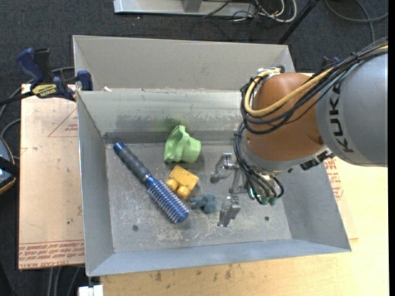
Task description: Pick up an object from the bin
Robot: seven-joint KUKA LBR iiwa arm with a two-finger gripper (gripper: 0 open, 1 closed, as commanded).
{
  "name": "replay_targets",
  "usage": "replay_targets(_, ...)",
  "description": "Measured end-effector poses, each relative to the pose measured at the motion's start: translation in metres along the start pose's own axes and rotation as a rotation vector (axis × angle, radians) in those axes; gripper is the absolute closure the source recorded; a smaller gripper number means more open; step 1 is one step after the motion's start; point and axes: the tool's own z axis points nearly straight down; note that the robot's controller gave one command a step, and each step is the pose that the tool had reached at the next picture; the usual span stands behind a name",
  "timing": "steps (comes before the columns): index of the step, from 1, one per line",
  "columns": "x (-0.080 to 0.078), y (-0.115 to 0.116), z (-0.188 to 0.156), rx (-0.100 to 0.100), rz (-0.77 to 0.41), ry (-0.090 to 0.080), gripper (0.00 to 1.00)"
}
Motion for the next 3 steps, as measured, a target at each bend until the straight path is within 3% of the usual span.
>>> replay_targets(1,-0.049,0.043,0.1,-0.004,0.019,-0.028,0.0)
replay_targets(2,-0.058,0.033,0.105,-0.006,0.101,-0.043,0.0)
replay_targets(3,-0.061,0.039,0.102,-0.001,0.197,-0.016,0.0)
